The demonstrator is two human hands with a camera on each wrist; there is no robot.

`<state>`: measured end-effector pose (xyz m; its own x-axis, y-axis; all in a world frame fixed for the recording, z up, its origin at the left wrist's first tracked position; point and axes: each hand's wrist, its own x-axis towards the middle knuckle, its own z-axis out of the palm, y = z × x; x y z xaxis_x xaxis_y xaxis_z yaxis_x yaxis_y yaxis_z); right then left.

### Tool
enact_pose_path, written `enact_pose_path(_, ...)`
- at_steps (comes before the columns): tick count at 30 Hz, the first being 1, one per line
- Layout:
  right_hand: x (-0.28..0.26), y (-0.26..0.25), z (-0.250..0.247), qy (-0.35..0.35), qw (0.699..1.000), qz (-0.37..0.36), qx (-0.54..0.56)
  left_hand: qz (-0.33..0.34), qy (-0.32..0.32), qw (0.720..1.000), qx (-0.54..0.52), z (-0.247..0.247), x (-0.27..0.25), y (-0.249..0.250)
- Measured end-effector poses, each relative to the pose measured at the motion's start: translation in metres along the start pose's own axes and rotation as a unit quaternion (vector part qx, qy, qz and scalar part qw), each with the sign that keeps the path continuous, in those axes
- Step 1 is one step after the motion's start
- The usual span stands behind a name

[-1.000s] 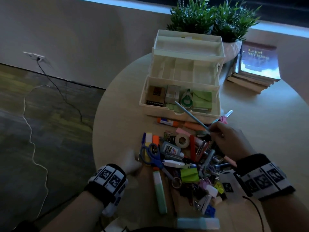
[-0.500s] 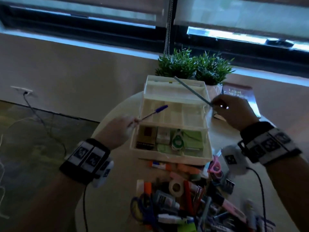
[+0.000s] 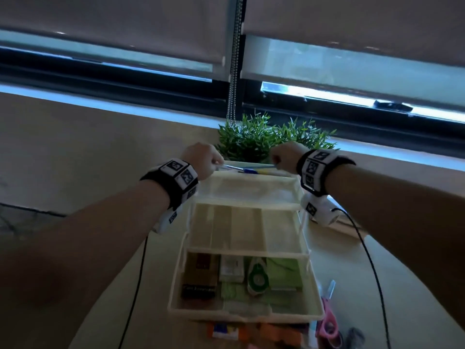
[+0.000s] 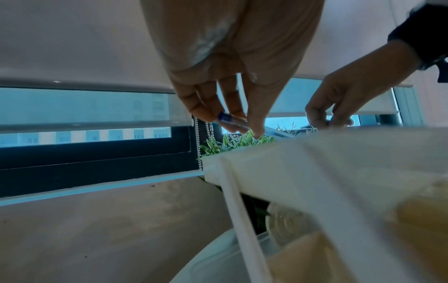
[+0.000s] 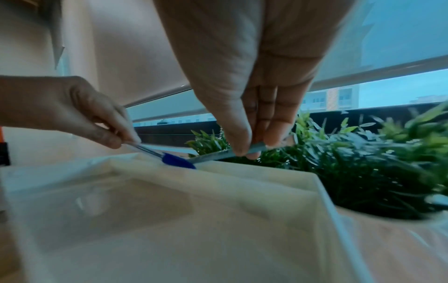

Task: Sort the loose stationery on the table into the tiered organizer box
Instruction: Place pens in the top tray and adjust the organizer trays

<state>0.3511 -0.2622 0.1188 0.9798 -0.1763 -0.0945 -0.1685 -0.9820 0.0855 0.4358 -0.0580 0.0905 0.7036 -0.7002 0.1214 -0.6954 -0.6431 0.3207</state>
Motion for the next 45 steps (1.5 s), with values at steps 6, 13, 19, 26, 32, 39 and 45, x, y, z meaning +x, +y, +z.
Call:
enact_pose_path(6, 0.014, -0.007, 0.006, -0.096, 0.993, -0.028, -0.057, 0.002, -0.073, 0.996, 0.050, 0.012, 0.014, -0.003)
enact_pose_path(13, -0.038, 0.006, -0.005, 0.005, 0.990, 0.020, 0.140, -0.013, -0.037, 0.998, 0.058, 0.007, -0.022, 0.006)
enact_pose_path(19, -0.149, -0.015, 0.026, -0.011, 0.963, -0.011, 0.269, 0.025, 0.017, 0.998, -0.059, 0.006, -0.120, 0.043)
enact_pose_path(26, -0.280, -0.059, 0.107, -0.161, 0.921, -0.020, 0.354, 0.011, -0.211, 0.973, -0.095, 0.057, -0.253, 0.076)
enact_pose_path(32, -0.335, -0.096, 0.167, -0.231, 0.936, -0.057, 0.261, -0.020, -0.333, 0.939, -0.080, 0.117, -0.308, 0.090)
enact_pose_path(39, -0.353, -0.116, 0.174, -0.201, 0.958, -0.035, 0.200, -0.001, -0.338, 0.941, 0.012, 0.127, -0.313, 0.108)
enact_pose_path(45, -0.356, -0.112, 0.171, -0.193, 0.966, -0.013, 0.169, -0.005, -0.364, 0.930, 0.056, 0.127, -0.307, 0.113)
